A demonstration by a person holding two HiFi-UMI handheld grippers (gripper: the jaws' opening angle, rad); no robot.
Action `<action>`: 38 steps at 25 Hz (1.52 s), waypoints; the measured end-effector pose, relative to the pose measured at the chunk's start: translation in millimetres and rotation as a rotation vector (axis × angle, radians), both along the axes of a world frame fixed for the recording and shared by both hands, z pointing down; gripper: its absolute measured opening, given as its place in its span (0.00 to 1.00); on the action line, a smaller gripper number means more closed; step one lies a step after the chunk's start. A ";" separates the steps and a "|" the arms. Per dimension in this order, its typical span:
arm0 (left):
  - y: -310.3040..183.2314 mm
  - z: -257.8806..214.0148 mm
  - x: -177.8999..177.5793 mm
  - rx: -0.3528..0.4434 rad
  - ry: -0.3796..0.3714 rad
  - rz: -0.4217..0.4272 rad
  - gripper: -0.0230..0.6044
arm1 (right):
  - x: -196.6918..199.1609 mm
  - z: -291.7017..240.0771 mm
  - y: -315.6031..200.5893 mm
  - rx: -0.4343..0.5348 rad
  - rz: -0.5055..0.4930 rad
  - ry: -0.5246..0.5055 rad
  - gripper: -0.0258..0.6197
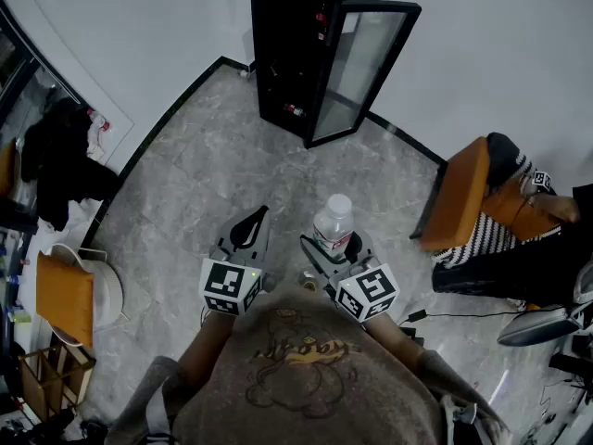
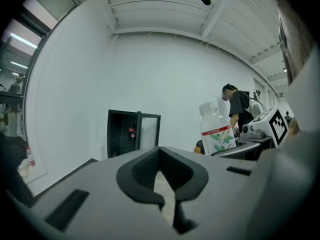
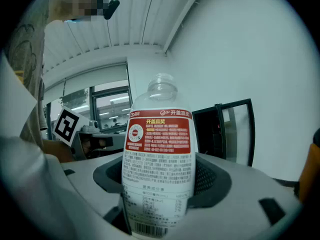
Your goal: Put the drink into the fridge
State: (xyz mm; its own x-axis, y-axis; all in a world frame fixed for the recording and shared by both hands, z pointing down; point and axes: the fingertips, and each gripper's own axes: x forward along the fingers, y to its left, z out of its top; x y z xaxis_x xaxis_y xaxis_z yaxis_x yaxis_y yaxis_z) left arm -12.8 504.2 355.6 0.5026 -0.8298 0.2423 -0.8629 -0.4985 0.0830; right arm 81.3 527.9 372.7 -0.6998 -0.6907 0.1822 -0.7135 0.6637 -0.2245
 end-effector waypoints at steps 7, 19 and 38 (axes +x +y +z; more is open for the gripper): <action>-4.2 -5.6 7.3 0.007 0.009 -0.009 0.04 | 3.2 -4.7 1.7 0.019 -0.032 0.015 0.53; -10.5 -2.9 43.4 0.034 0.018 -0.097 0.04 | 54.0 -13.4 7.8 0.064 -0.095 -0.018 0.54; -73.7 13.1 57.5 0.015 0.035 -0.068 0.04 | 60.2 11.2 -57.8 0.027 -0.103 -0.035 0.54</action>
